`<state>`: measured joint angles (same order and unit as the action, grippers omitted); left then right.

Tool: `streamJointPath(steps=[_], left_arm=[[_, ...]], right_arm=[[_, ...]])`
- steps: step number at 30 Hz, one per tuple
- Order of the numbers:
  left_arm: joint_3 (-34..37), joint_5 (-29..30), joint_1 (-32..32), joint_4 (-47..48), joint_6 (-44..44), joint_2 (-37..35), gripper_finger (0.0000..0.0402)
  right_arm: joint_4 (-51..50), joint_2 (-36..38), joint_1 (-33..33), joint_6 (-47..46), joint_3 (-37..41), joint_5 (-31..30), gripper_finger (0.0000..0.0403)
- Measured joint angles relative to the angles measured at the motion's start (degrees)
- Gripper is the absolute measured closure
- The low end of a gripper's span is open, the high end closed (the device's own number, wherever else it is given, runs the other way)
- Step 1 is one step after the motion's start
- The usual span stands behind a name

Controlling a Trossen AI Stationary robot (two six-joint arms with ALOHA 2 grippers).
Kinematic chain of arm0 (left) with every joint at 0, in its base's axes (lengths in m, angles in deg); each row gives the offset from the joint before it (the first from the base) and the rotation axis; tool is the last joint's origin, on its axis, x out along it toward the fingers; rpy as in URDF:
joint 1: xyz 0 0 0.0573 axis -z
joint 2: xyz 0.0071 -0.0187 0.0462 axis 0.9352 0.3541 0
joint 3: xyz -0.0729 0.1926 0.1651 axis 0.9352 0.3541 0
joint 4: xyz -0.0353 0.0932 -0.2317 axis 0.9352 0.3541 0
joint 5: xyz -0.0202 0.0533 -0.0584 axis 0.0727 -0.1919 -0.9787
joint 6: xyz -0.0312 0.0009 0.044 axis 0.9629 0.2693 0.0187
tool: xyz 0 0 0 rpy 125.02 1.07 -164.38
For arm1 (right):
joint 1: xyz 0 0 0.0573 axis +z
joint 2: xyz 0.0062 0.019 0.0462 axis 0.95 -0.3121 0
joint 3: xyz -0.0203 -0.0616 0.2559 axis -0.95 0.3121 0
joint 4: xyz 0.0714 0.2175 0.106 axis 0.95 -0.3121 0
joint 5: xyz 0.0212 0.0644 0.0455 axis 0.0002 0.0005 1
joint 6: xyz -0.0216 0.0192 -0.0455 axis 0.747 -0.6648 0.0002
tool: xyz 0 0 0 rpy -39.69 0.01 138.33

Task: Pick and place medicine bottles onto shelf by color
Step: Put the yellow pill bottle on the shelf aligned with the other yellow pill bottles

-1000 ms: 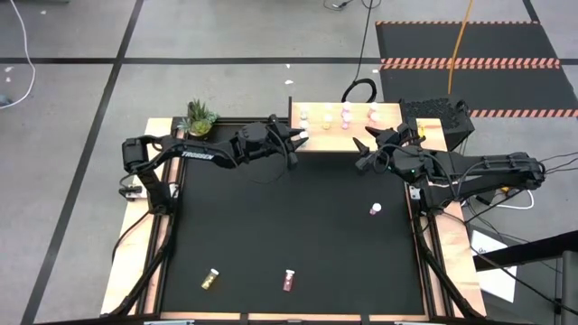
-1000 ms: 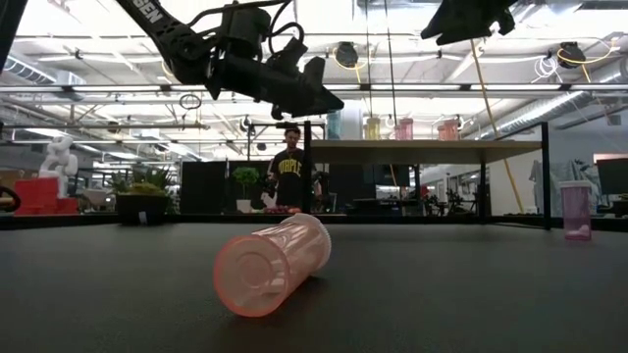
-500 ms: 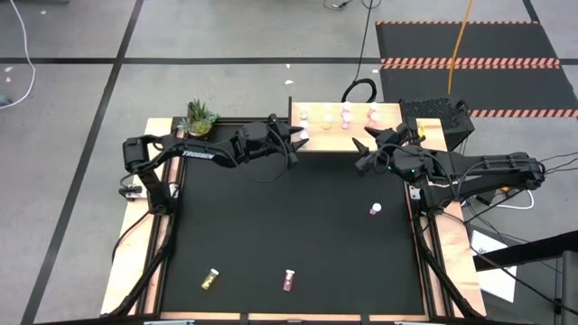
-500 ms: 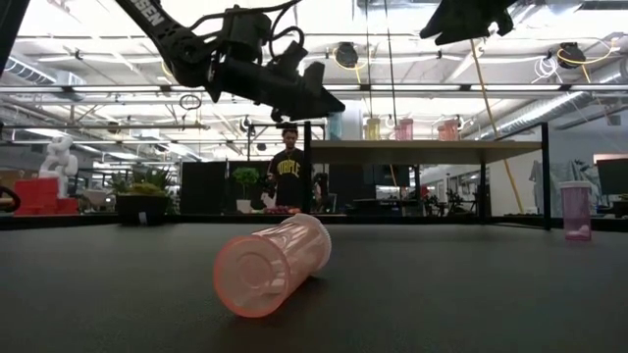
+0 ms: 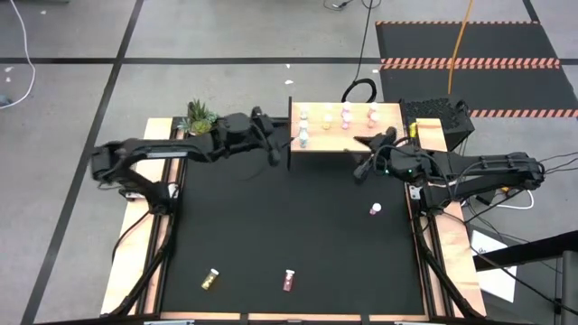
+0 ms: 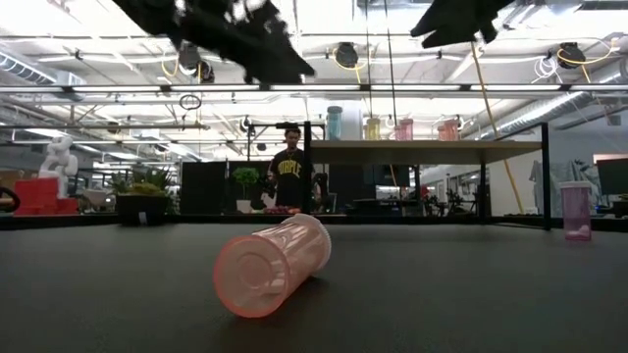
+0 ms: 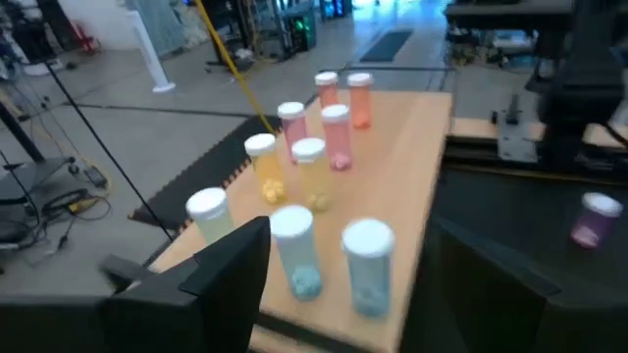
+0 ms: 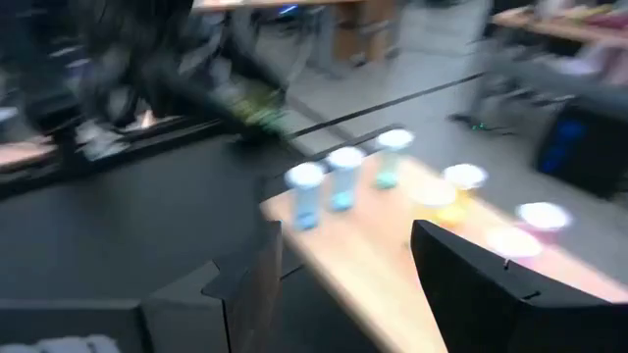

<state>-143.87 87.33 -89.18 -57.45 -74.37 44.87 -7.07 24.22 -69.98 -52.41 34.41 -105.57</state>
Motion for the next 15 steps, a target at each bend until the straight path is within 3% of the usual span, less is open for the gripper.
streamJointPath(steps=[8, 12, 15], left_arm=[[-0.04, 0.87, 5.25, 21.66, 2.64, -17.82, 0.0117], [-0.04, 0.65, 10.58, 37.89, 12.29, -24.87, 0.0117], [-0.04, 0.61, 14.72, 50.46, 24.56, -27.95, 0.0117]], right_arm=[[7.63, -5.75, -0.7, -3.71, 0.0, 14.91, 0.0181], [11.47, -11.79, -0.69, -14.85, -0.09, 20.1, 0.0181], [11.99, -18.34, 0.67, -24.62, -0.15, 24.02, 0.0181]])
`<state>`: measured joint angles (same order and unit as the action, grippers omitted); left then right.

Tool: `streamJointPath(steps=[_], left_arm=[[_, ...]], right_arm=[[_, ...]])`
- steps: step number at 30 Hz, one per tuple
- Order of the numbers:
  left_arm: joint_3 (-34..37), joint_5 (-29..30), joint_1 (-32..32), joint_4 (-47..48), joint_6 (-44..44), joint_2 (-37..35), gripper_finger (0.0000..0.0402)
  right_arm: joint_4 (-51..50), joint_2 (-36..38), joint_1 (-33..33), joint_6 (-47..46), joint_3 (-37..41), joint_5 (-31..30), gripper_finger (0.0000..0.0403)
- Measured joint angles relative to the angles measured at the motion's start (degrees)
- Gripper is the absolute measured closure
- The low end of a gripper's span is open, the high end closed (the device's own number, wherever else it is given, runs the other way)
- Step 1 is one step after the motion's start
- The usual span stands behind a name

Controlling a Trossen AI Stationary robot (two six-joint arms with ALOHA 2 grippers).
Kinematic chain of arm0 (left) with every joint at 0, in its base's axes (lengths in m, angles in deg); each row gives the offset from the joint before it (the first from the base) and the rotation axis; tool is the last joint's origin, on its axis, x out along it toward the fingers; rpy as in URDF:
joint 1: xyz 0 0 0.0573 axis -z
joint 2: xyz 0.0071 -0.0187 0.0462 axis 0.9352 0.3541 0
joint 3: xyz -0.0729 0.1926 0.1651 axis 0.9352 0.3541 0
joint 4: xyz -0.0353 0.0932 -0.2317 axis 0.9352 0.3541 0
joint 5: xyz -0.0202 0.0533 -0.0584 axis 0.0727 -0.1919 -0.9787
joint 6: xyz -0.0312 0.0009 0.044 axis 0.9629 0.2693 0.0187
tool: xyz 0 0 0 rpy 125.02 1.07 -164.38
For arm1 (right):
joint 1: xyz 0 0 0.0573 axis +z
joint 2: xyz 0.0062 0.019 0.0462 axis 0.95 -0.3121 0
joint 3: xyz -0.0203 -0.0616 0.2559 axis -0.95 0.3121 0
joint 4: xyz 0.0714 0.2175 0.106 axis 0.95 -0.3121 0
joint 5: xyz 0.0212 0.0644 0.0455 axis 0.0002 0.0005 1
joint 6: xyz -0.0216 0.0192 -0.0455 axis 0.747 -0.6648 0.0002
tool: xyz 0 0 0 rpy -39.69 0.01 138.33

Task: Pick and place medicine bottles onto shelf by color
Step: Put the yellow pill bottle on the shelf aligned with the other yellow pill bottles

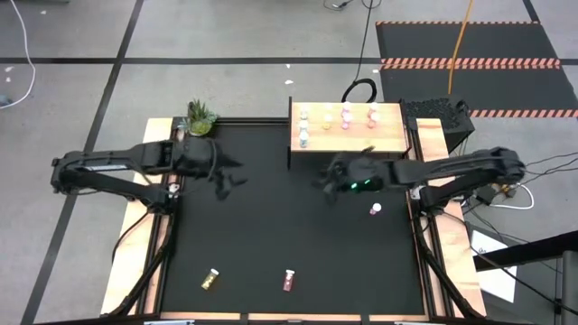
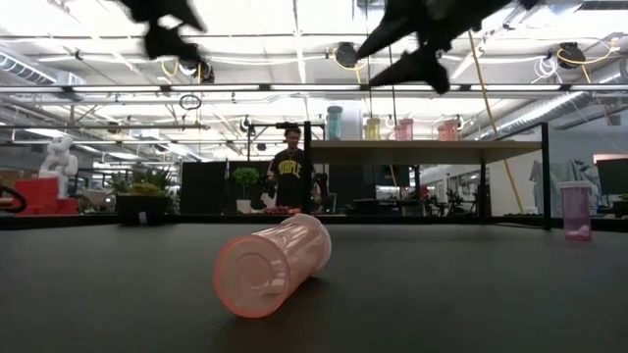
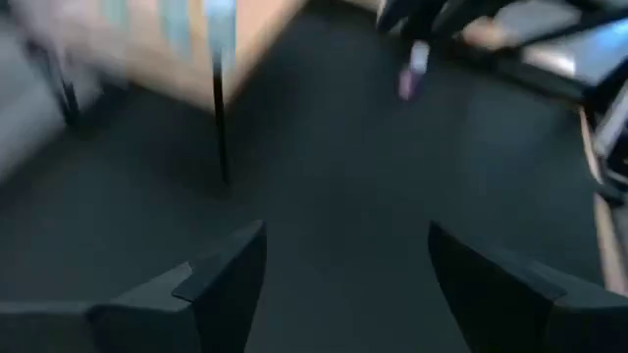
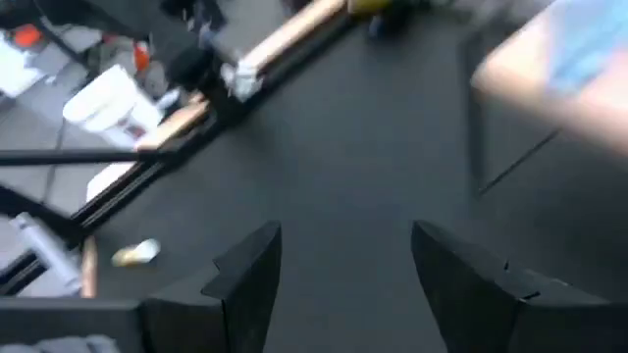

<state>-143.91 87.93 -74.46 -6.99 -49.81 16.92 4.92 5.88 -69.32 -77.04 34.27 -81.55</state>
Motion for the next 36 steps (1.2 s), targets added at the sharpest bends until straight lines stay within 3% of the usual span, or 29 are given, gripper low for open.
streamJointPath(steps=[4, 8, 13, 18, 20, 23, 29, 36], left_arm=[[0.67, -1.1, 5.08, 17.98, 20.42, -0.56, 0.0117], [5.6, -7.03, 13.4, 23.25, 34.1, -0.59, 0.0117], [13.47, -13.97, 24.71, 22.43, 49.39, -0.53, 0.0117], [17.94, -16.74, 36.41, 16.48, 69.26, -0.5, 0.0117], [18.95, -15.19, 41.16, 10.31, 77.12, -0.47, 0.0117], [19.3, -8.19, 47.03, 1.13, 86.5, 1.17, 0.0117], [19.34, -5.54, 53.38, -7.84, 97.58, 10.87, 0.0117], [19.37, -9.16, 54.44, -13.34, 95.41, 22.47, 0.0117]], right_arm=[[3.51, -8.61, 4.75, -8.24, -3.68, 0.14, 0.0181], [0.8, -14.65, 8.21, -11.72, -9.29, -6.72, 0.0181], [-6.9, -15.44, 10.93, -18.36, -12.65, -12.49, 0.0181], [-21.01, -10.49, 14.26, -23.95, -12.66, -13.68, 0.0181], [-27.85, -7.5, 15.11, -25.79, -12.63, -13.32, 0.0181], [-33.69, -2.48, 15.75, -27.94, -11.4, -11.12, 0.0181], [-33.21, 6.4, 16.56, -27.97, -5.69, -8.8, 0.0181], [-23.44, 11.95, 18.01, -29.95, 5.33, -8.63, 0.0181]])
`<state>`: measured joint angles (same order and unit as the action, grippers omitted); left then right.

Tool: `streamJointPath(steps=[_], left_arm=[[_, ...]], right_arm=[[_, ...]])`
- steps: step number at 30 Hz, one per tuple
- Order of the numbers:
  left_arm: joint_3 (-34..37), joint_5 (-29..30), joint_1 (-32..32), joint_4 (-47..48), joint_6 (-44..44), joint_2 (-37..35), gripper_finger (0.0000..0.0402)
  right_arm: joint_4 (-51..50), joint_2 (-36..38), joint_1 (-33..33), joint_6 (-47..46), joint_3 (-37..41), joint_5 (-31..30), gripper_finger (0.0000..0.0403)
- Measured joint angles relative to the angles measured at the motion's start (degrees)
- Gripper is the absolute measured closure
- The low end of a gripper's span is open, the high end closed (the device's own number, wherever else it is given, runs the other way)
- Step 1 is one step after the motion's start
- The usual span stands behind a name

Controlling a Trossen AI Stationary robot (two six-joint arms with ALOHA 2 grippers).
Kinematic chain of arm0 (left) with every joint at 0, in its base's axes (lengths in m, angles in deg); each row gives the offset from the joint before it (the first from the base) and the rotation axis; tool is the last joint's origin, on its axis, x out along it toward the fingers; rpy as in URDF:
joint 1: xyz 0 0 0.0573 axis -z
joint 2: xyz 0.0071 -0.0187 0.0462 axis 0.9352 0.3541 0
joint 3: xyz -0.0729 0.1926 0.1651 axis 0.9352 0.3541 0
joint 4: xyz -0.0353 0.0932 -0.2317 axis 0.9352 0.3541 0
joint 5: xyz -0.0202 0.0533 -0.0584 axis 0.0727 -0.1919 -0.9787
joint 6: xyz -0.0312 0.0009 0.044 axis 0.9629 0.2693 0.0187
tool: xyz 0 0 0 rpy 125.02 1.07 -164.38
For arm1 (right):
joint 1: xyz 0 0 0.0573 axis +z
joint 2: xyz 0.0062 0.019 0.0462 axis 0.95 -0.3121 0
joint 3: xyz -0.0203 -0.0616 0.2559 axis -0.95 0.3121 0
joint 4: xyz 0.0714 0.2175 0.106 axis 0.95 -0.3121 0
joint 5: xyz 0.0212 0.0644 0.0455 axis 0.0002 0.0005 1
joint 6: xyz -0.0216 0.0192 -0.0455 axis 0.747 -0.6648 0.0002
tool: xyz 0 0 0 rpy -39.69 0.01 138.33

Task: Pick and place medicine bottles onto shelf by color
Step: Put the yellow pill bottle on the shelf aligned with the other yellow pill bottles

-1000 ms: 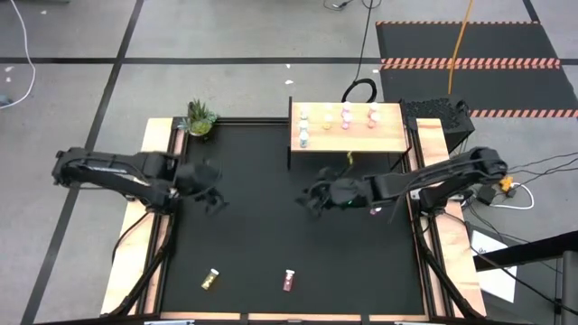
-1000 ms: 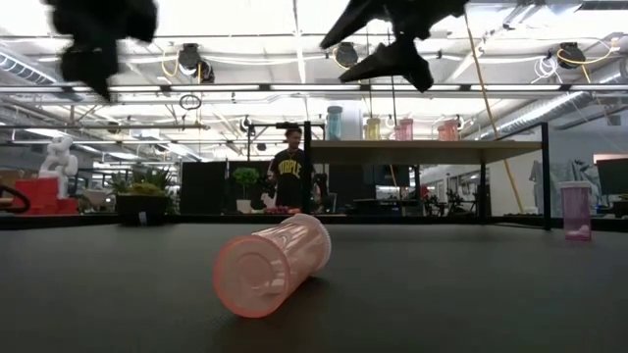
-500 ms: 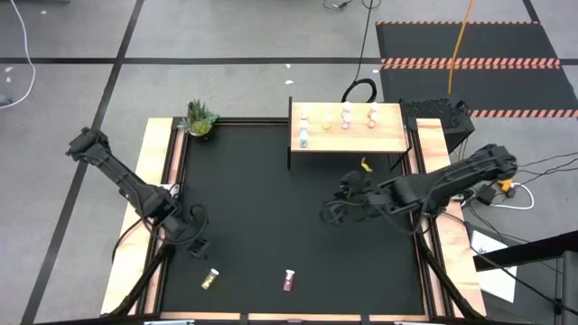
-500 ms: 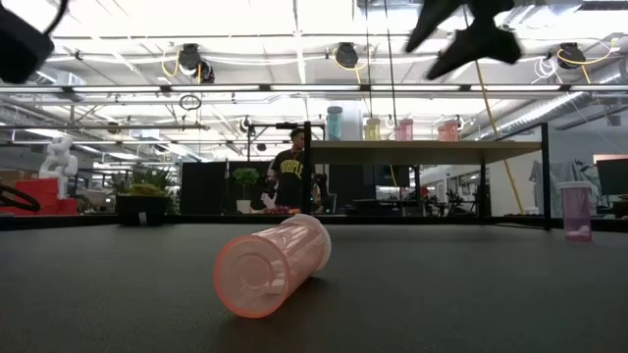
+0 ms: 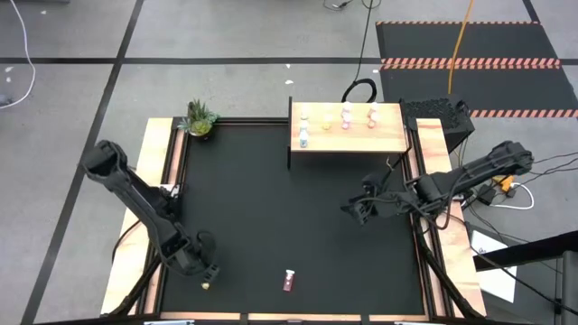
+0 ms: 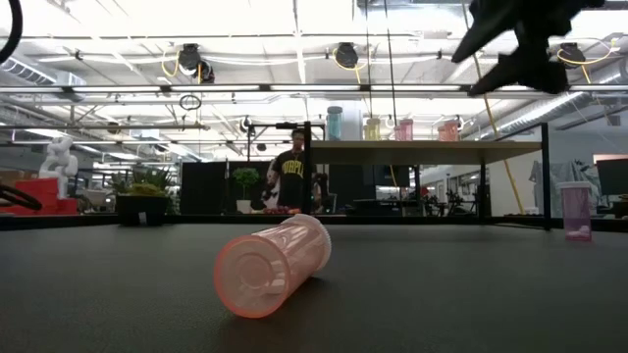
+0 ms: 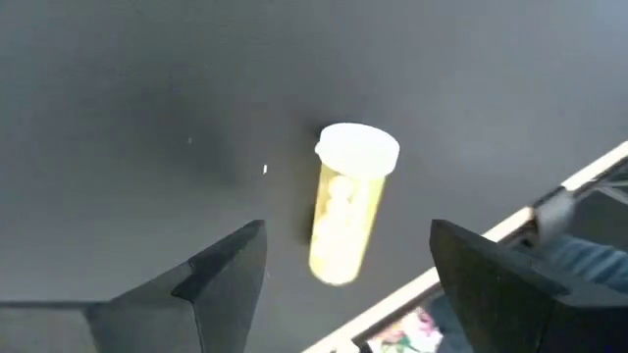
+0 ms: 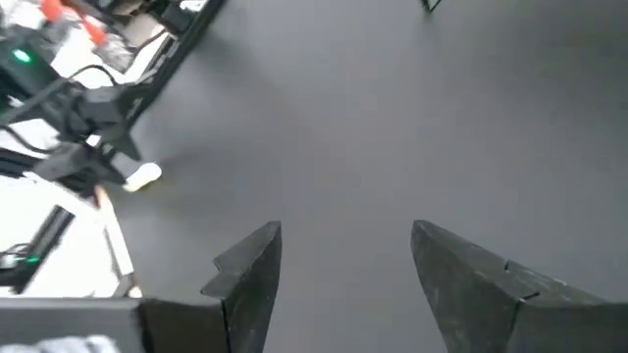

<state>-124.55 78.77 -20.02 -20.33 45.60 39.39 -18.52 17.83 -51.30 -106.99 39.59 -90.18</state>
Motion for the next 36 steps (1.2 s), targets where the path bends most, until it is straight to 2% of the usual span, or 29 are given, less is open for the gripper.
streamJointPath(steps=[7, 10, 16, 20, 27, 29, 32, 36], left_arm=[[-0.04, 0.89, 0.85, -4.14, -3.93, 5.29, 0.0129], [-0.22, -0.17, 0.83, -3.77, -4.19, 6.41, 0.0168], [-0.2, -0.59, 0.85, -1.89, -1.5, 6.94, 0.0275], [-0.17, -0.36, 0.86, -1.87, -1.38, 6.98, 0.0311], [-0.22, 0.04, 0.24, -5.3, -0.57, 6.72, 0.0297], [-1.25, 2.31, -0.25, -6.99, -2.31, 6.41, 0.0292], [-3.24, 9.68, -1.46, -11.24, -10.07, 5.74, 0.029], [-6.41, 17.11, -5.6, -14.47, -25.97, 5.82, 0.029]], right_arm=[[13.12, 1.5, 0.31, -3.93, 9.49, 6.15, 0.0181], [14.9, 1.5, 0.38, -4.54, 10.47, 7.11, 0.0181], [15.2, 1.81, 0.62, -4.23, 10.47, 5.89, 0.0181], [15.16, 2.24, 0.62, -3.6, 10.47, 5.74, 0.0181], [16.9, 2.31, 0.62, -1.93, 10.47, 5.75, 0.0181], [20.33, 2.29, 0.62, 0.35, 10.47, 5.77, 0.0181], [29.75, 1.24, 0.62, 5.44, 10.47, 6.45, 0.0181], [45.03, -2.33, 0.5, 13.88, 10.43, 11.31, 0.0181]])
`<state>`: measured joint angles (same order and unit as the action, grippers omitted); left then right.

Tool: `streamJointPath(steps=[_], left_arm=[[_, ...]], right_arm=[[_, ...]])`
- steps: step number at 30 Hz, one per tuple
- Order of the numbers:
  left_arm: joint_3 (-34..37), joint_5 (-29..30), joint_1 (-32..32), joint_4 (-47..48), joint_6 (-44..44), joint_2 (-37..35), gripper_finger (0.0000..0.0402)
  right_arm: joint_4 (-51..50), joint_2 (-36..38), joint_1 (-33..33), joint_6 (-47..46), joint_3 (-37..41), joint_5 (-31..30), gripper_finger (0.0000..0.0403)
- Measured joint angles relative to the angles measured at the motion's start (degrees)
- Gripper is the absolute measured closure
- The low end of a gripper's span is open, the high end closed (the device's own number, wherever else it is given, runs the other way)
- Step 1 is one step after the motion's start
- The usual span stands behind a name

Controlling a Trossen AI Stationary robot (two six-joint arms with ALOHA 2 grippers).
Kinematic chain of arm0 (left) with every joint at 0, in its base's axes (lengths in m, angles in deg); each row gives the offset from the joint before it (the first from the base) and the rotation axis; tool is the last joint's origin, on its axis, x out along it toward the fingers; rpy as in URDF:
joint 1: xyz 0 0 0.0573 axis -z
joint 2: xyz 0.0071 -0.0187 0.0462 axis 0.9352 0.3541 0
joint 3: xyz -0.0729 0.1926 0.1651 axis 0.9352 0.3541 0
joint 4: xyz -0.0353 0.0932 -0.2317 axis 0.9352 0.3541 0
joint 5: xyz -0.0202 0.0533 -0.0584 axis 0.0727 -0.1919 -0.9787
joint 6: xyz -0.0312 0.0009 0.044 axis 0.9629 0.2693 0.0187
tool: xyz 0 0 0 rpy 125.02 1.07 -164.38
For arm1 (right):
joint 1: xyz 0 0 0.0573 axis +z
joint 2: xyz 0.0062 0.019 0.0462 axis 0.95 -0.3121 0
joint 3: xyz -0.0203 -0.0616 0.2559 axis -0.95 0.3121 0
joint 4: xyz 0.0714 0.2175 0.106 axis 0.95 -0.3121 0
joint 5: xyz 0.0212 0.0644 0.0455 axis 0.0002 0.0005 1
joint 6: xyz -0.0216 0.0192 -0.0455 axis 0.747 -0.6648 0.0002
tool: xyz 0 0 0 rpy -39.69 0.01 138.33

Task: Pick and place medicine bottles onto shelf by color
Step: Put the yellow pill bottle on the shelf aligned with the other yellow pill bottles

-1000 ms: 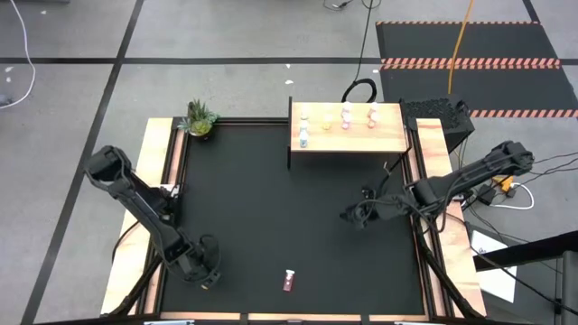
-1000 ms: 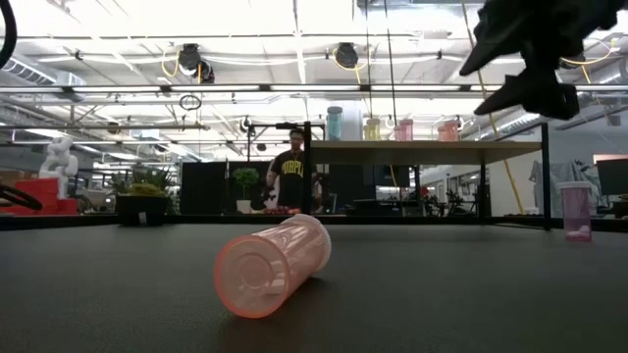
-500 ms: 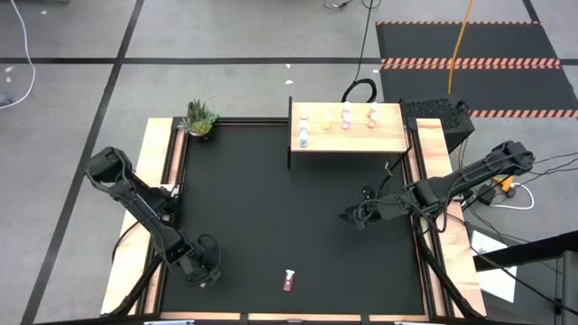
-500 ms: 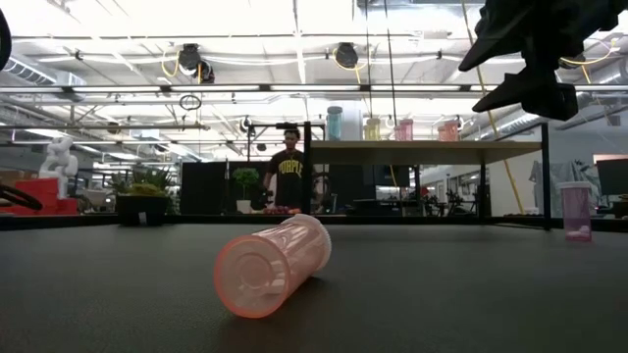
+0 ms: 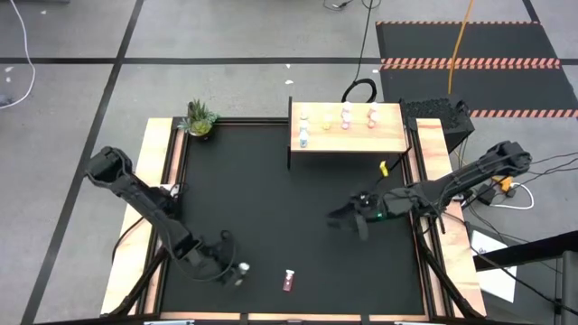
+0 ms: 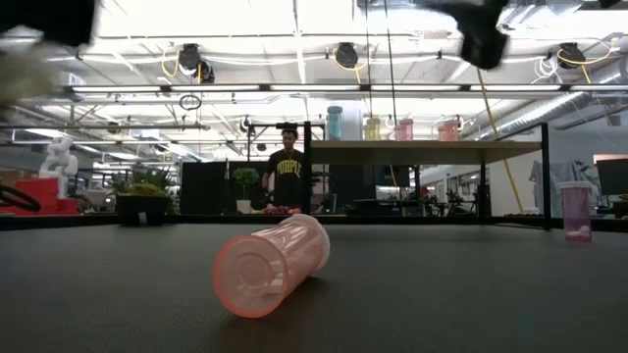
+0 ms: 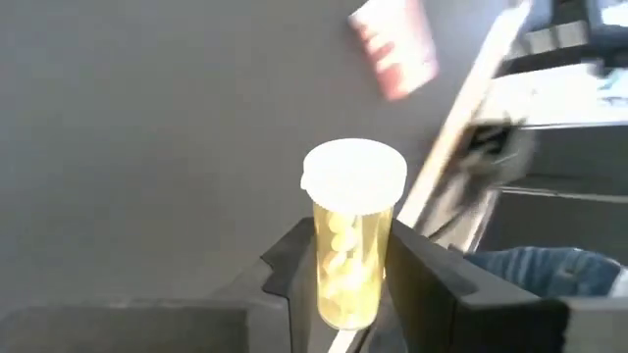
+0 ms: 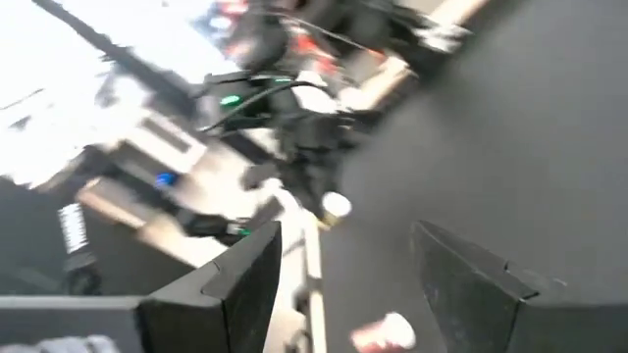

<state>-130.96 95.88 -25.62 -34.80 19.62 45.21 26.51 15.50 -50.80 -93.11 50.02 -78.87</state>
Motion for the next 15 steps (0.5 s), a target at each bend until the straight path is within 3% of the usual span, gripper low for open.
streamJointPath(steps=[6, 11, 15], left_arm=[[-7.82, 2.51, -9.92, -0.19, -29.72, -0.02, 0.0289], [-14.83, 2.96, -17.19, -0.09, -54.45, -0.06, 0.0289], [-19.02, 2.91, -20.73, -0.03, -70.37, -0.06, 0.0289]], right_arm=[[22.77, -11.16, 0.88, 13.49, -1.68, 2.13, 0.0181], [20.46, -19.47, 1.26, 23.15, -9.58, 4.05, 0.0161], [18.17, -21.86, 1.23, 31.72, -14.33, -2.15, 0.0131]])
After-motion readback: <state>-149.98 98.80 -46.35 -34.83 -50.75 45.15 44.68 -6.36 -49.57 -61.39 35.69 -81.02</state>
